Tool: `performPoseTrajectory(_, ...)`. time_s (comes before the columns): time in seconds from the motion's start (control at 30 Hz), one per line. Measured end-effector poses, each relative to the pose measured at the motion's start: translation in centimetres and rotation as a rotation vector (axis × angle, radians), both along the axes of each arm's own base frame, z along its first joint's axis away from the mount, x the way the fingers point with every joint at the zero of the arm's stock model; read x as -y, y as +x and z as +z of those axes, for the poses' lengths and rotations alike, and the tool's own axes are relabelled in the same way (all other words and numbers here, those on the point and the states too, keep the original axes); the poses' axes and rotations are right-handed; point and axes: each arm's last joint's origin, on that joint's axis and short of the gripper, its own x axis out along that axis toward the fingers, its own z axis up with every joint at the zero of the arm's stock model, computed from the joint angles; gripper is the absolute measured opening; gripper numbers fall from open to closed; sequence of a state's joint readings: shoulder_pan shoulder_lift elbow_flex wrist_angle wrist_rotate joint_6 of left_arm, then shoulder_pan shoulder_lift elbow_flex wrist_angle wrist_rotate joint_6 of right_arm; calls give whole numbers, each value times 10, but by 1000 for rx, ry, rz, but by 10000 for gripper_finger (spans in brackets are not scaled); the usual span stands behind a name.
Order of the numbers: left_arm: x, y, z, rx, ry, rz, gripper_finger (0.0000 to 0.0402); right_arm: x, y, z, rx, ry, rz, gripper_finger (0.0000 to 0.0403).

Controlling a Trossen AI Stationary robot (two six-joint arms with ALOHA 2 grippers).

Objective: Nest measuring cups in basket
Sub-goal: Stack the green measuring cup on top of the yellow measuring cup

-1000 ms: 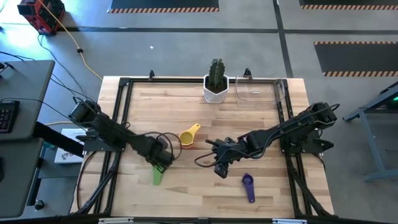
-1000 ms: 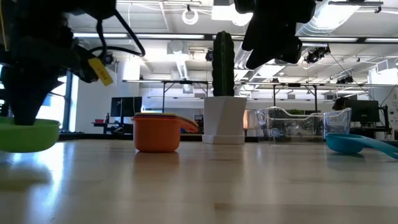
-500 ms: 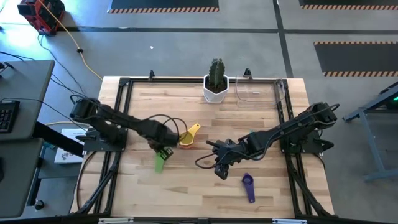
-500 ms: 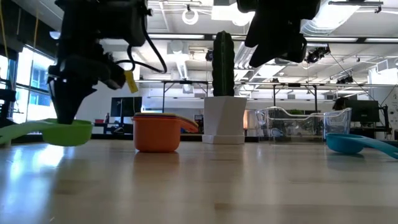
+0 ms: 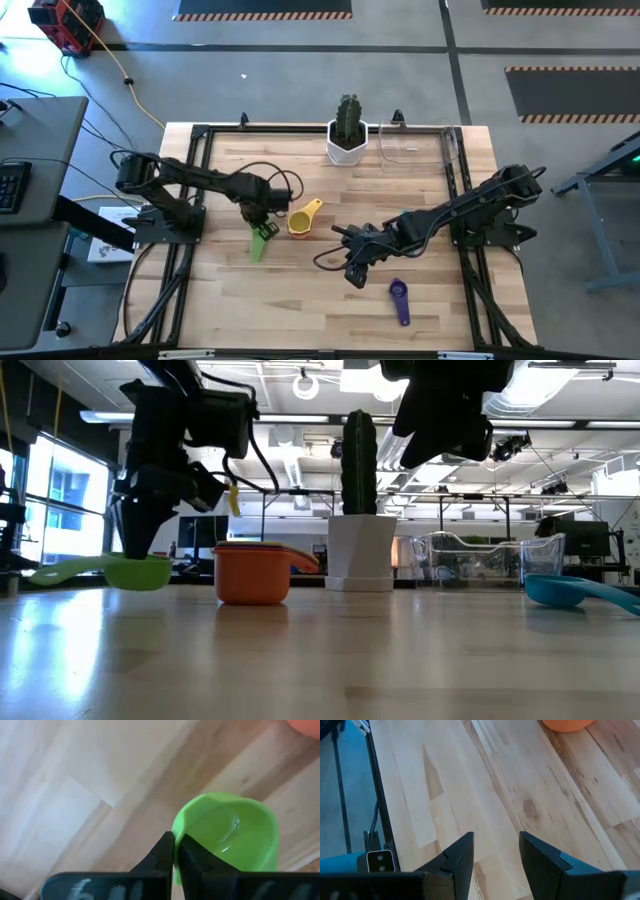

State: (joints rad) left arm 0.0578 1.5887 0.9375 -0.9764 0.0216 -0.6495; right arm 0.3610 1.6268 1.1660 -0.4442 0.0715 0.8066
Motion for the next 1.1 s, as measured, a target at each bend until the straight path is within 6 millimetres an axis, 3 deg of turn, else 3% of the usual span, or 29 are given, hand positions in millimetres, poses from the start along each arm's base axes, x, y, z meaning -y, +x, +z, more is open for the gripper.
performPoseTrajectory(0.67,-80,-17,0,21,-15,-39,4,3,1,0,18,-34,-88,149)
performPoseTrajectory(1.1,-89,-20,0,60,-80,-92,4,6,2,1,38,26,-328,149)
